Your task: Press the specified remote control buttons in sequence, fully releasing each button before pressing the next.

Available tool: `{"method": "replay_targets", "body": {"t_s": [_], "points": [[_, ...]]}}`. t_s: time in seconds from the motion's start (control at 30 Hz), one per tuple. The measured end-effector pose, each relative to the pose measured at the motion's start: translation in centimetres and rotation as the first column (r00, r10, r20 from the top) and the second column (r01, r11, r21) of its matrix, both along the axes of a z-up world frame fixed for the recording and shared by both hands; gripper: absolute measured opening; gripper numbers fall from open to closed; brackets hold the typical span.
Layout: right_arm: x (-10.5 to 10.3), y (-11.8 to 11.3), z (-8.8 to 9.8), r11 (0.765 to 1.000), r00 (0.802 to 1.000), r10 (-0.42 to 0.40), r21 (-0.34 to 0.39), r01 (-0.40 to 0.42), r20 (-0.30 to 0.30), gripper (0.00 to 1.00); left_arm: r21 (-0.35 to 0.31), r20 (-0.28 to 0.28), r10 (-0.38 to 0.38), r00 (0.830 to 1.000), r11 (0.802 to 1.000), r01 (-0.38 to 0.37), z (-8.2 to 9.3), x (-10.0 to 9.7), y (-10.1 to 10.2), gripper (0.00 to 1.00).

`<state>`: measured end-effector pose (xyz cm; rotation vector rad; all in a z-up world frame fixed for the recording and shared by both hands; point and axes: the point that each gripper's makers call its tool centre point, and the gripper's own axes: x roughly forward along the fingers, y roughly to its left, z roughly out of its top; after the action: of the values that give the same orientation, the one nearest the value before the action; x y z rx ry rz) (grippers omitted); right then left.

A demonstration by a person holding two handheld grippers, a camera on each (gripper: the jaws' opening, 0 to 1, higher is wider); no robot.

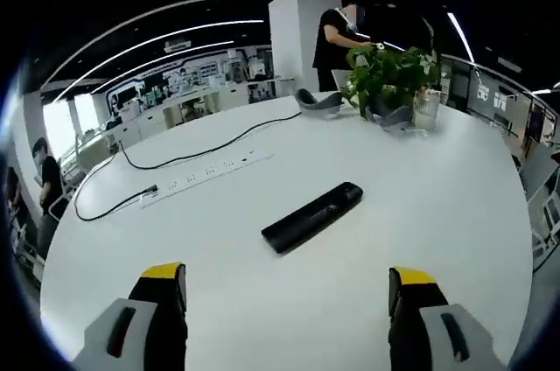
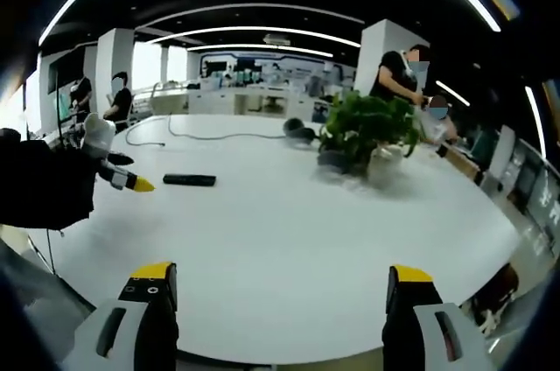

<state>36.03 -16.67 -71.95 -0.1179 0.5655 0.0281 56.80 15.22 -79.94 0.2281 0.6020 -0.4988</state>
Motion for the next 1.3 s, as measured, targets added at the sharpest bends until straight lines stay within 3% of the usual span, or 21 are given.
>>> {"method": "replay_targets", "body": {"t_s": [0.2,0.43,0.6,0.97,1.1,1.3], "points": [[-0.1,0.2,-0.1,1.0,1.0,0.013,-0.016,-0.013,-0.004,0.99,-0.023,0.07,-0.013,0.997,1.0,0.015,3.5,-2.3,0.9,1.0],[-0.2,0.0,-0.2,1.0,1.0,0.001,-0.011,-0.001,-0.009,0.99,-0.124,0.132,0.062,0.989,0.991,-0.045,8.2,-5.5,2.6,1.0],[-0.4,-0.3,-0.4,1.0,1.0,-0.015,-0.004,0.015,-0.019,0.99,-0.135,0.195,0.112,0.975,0.987,-0.086,10.9,-7.9,4.3,1.0],[-0.6,-0.2,-0.5,1.0,1.0,-0.007,-0.008,0.007,-0.028,0.99,-0.162,0.224,0.205,0.953,0.972,-0.171,12.7,-14.9,6.3,1.0],[-0.7,-0.2,-0.5,1.0,1.0,-0.007,-0.01,0.006,-0.029,0.99,-0.208,0.231,0.239,0.943,0.959,-0.193,13.6,-16.8,6.4,1.0],[-0.8,-0.2,-0.6,1.0,0.999,-0.005,-0.007,0.004,-0.032,0.98,-0.204,0.236,0.258,0.937,0.956,-0.211,13.7,-19.6,6.7,1.0]]}}
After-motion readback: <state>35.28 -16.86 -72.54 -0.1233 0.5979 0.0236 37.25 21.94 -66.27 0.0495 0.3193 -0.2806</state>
